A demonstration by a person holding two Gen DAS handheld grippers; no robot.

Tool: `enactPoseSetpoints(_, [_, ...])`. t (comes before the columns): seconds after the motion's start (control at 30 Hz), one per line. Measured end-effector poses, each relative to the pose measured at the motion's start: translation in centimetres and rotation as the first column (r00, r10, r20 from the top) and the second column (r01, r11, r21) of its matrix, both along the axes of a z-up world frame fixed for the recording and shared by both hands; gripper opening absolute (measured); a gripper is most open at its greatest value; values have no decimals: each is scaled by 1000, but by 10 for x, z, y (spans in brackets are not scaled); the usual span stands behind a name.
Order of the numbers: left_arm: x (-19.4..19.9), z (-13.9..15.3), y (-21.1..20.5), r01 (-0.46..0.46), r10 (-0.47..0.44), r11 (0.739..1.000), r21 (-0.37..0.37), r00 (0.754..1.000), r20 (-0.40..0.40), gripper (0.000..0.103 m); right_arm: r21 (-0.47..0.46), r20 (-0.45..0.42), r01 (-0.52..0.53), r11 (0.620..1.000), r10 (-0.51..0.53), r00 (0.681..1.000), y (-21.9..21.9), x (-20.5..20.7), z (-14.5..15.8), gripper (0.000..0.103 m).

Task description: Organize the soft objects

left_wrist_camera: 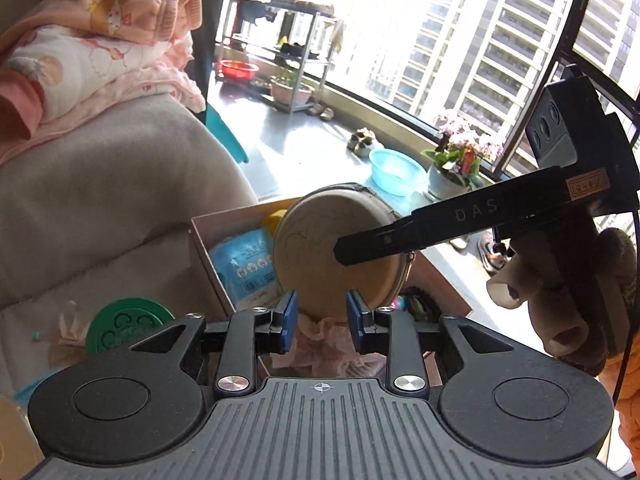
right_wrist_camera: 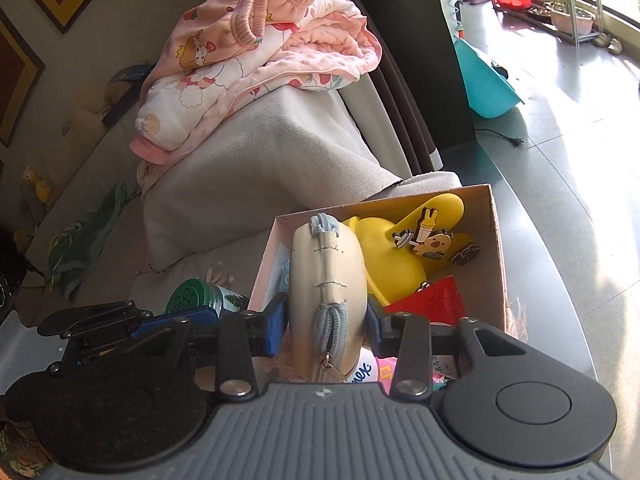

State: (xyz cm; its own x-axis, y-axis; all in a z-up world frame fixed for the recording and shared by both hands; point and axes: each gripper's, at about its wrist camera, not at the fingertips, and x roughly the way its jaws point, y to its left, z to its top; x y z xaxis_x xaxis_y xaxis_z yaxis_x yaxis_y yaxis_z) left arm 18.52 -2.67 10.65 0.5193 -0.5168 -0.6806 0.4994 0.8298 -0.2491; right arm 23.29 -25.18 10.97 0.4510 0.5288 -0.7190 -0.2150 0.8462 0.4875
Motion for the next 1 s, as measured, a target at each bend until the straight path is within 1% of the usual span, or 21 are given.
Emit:
enactPoseSetpoints(0.07, [-2,-6,-4,13,-12,1000,11,1000,-12,29,42,-16,-16,999,16,1000,0,1,-2,39])
enactPoseSetpoints(0.13, [-3,-12,-7,21,-21,1000,20,1000,-21,28,96,-60,-43,994,49,997,2,3,-7,39])
enactPoseSetpoints(0.17, [-3,-13,-8,23,-22,999,27,1000,-22,28,95,-81,-50,994,58,995,4,4,-11,39])
enactPoseSetpoints(0.23, [-3,-15,-10,24,-23,999,45,999,-25,28,78,-91,-51,996,58,994,5,3,-19,40])
enactPoseSetpoints(0.3, [-3,-18,-9,28,-27,998,54,999,-27,29,77,-80,-30,997,36,996,1,1,-21,44])
enactPoseSetpoints(0.33, [-5,-19,-8,31,-29,998,56,999,-29,29,61,-56,-17,998,20,998,-2,-2,-17,47])
enactPoseSetpoints(0.37, [-6,-20,-8,33,-31,998,57,999,-30,29,36,-22,-11,999,12,1000,-5,-5,-12,51])
enactPoseSetpoints(0.4, [-7,-21,-7,34,-33,998,56,999,-31,29,2,23,-10,1000,10,1000,-7,-9,-4,55])
enactPoseSetpoints(0.43, [-10,-21,-6,34,-33,998,54,999,-30,29,-36,70,0,999,3,998,-8,-13,4,63])
enactPoseSetpoints(0.47, [-11,-21,-5,32,-31,998,49,999,-27,29,-86,130,24,996,-12,991,-9,-18,15,67])
enactPoseSetpoints(0.53, [-15,-21,-4,27,-26,999,38,999,-21,29,-161,215,61,985,-25,976,-6,-26,28,68])
enactPoseSetpoints(0.6, [-20,-19,-3,17,-17,999,39,1000,-9,29,-224,294,79,971,-9,956,2,-36,39,68])
enactPoseSetpoints(0.63, [-24,-18,-2,15,-15,999,46,1000,0,29,-243,320,80,967,3,947,7,-40,41,68])
enactPoseSetpoints(0.7, [-33,-16,3,13,-15,998,59,1000,20,29,-279,370,67,958,43,928,22,-48,43,67])
enactPoseSetpoints(0.77, [-41,-13,10,6,-8,998,69,1000,30,29,-324,416,43,945,101,904,41,-53,44,62])
enactPoseSetpoints(0.8, [-45,-11,16,-4,2,997,73,999,34,29,-331,427,28,943,123,896,49,-54,42,59])
enactPoseSetpoints(0.83, [-51,-9,22,-14,12,997,73,999,36,29,-330,421,4,944,143,896,56,-54,40,54])
enactPoseSetpoints(0.87, [-56,-8,29,-25,23,997,70,999,37,29,-329,402,-23,944,162,901,62,-52,36,52])
enactPoseSetpoints(0.93, [-70,-4,48,-55,52,997,55,998,44,29,-344,345,-66,937,191,919,72,-48,21,51])
enactPoseSetpoints(1.0, [-84,-3,65,-92,90,995,41,995,48,29,-409,319,-48,911,192,928,82,-46,-4,52])
